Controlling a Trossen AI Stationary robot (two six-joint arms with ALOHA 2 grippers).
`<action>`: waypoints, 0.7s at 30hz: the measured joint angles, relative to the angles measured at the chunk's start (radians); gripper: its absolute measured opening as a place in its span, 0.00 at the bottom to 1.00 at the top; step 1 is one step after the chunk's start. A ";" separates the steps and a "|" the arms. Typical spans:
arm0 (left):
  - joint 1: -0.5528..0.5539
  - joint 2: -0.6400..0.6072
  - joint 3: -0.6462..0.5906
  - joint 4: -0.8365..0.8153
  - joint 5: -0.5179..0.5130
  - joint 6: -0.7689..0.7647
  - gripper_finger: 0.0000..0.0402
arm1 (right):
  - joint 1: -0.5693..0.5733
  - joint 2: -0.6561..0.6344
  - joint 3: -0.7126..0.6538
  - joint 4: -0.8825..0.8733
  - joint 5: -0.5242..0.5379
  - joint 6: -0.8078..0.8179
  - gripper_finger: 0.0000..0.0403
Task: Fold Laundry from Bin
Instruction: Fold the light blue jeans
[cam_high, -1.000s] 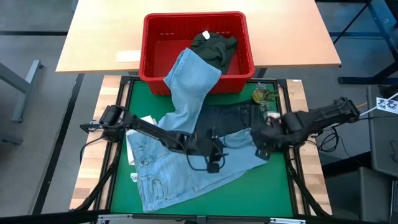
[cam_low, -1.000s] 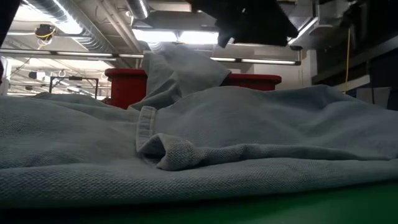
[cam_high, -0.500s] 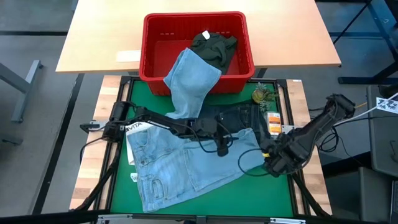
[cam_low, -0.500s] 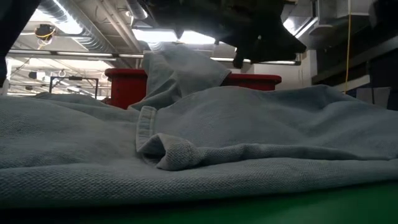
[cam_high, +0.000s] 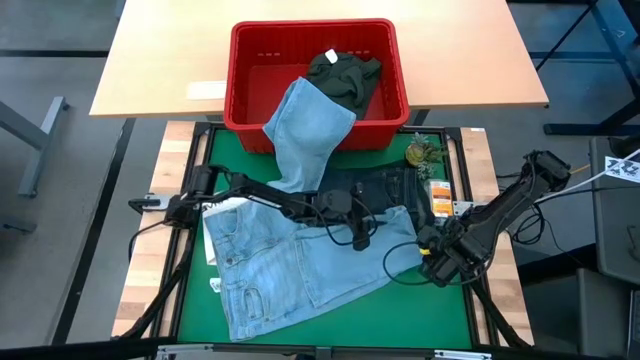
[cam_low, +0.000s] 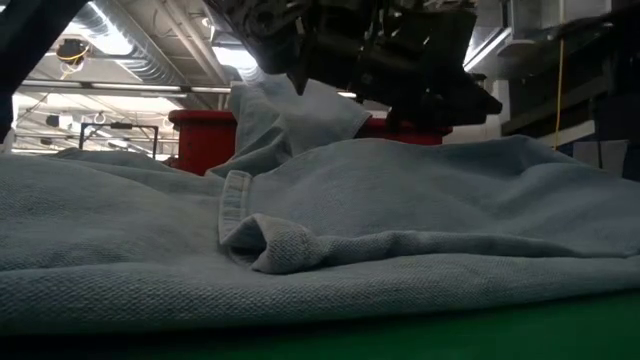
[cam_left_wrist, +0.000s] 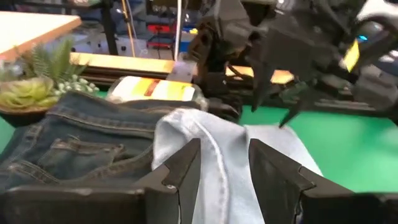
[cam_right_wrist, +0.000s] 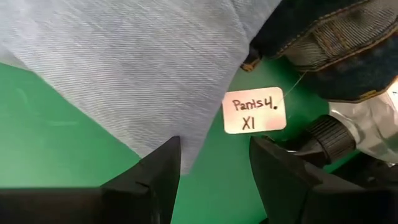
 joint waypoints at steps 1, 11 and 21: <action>0.002 0.005 0.001 0.010 -0.004 0.000 0.33 | 0.000 0.000 -0.007 0.003 0.002 0.000 0.47; 0.007 0.028 0.001 0.018 -0.011 0.000 0.33 | 0.000 0.000 -0.065 0.138 -0.021 -0.016 0.47; -0.002 0.038 0.000 0.029 0.044 0.000 0.33 | 0.000 0.000 -0.157 0.277 -0.022 0.002 0.47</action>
